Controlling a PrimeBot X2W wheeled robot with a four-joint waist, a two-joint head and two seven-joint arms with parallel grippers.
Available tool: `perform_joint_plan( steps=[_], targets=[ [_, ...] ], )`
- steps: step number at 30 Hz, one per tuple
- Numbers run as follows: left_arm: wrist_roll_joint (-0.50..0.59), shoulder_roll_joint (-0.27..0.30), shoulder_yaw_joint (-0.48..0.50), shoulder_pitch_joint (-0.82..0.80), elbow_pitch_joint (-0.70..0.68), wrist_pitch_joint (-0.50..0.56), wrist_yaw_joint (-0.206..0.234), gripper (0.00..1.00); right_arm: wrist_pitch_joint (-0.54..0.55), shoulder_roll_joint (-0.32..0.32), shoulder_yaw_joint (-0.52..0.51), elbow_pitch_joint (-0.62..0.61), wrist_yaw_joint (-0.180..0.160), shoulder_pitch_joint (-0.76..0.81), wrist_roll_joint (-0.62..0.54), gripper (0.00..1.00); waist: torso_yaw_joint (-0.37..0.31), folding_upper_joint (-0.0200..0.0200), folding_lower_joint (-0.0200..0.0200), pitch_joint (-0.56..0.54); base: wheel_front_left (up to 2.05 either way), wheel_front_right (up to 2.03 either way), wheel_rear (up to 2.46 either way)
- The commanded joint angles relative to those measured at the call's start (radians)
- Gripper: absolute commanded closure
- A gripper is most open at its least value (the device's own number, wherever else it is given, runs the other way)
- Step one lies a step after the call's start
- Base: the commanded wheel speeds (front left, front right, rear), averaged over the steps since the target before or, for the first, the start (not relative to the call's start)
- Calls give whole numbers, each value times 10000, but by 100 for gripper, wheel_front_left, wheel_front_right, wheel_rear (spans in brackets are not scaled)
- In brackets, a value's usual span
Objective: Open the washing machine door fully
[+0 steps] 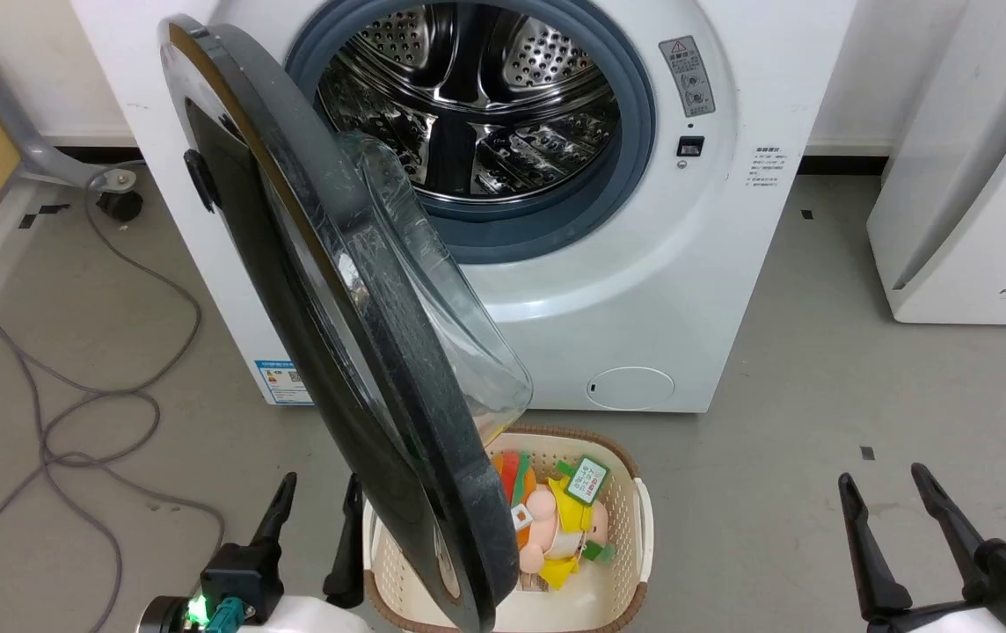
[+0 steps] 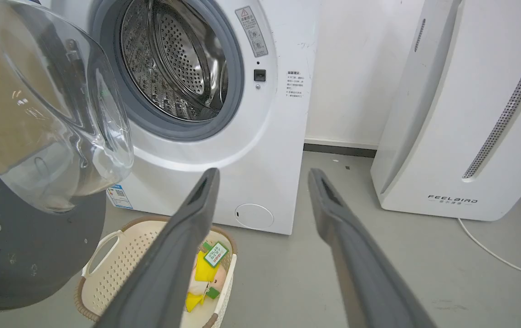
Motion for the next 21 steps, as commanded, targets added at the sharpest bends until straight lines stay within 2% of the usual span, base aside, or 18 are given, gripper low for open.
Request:
perform_joint_plan(
  steps=[1,2,14,21],
  targets=[
    [45,22,0,-112,30,-53,-58,73,-6,44,28,44,4,107,78,0,-6,0,0,-7,0,0,0],
    [25,22,-6,-110,46,-53,-82,100,1,44,39,59,4,102,86,0,-12,0,0,-12,0,0,0],
    [-46,16,61,-286,-412,-53,-72,100,45,44,98,90,4,101,184,0,16,0,0,-29,0,0,0],
    [188,43,132,-533,-1816,-53,53,100,-50,45,124,44,4,111,254,0,64,0,0,-32,0,0,0]
  ],
)
